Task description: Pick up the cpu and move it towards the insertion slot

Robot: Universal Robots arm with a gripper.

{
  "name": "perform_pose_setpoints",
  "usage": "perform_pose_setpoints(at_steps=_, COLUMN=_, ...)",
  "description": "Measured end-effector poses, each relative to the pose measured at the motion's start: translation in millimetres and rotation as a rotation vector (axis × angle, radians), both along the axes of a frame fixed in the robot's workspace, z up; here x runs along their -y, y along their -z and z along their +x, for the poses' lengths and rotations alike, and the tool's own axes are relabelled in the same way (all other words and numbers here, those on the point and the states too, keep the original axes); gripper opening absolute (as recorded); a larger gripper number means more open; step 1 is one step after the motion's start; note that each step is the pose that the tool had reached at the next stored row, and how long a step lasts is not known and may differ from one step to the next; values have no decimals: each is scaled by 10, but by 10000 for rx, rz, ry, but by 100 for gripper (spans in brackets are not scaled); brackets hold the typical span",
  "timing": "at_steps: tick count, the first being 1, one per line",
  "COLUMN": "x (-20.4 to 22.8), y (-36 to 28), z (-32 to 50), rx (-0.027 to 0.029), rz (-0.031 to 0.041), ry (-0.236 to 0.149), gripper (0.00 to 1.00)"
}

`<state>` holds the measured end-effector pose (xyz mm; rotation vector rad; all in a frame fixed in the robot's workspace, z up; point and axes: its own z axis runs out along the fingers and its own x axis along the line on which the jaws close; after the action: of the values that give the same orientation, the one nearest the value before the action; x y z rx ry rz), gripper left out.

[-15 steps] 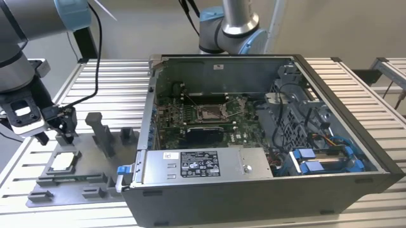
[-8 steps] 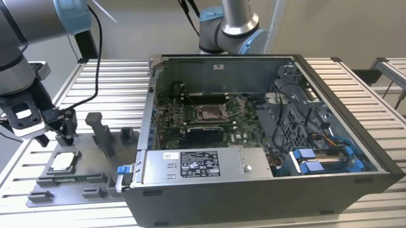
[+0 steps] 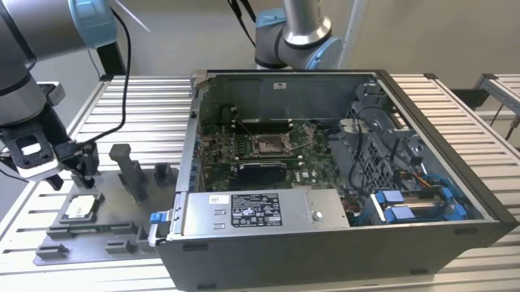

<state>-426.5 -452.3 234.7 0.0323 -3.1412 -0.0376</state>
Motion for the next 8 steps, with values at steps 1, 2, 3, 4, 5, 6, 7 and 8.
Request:
perform_pose_setpoints(at_steps=1, x=0, y=8, z=-4, rx=0, rz=-3, ry=1, gripper=100)
perform_pose_setpoints(at_steps=2, x=0, y=17, z=-9, rx=0, rz=-6, ry=0, gripper=100)
perform_pose_setpoints(at_steps=3, x=0, y=28, z=-14, rx=1, rz=-9, ry=0, gripper=100)
perform_pose_setpoints(at_steps=4, x=0, y=39, z=-19, rx=2, rz=-10, ry=0, gripper=100)
perform_pose_setpoints(at_steps=5, x=1, y=49, z=-23, rx=1, rz=-12, ry=-1, gripper=100)
perform_pose_setpoints(at_steps=6, x=3, y=61, z=-26, rx=0, rz=-15, ry=-1, gripper=100)
perform_pose_setpoints(at_steps=7, x=6, y=71, z=-28, rx=0, rz=-17, ry=-1, gripper=100)
perform_pose_setpoints(at_steps=8, x=11, y=83, z=-29, rx=1, rz=-18, ry=0, gripper=100)
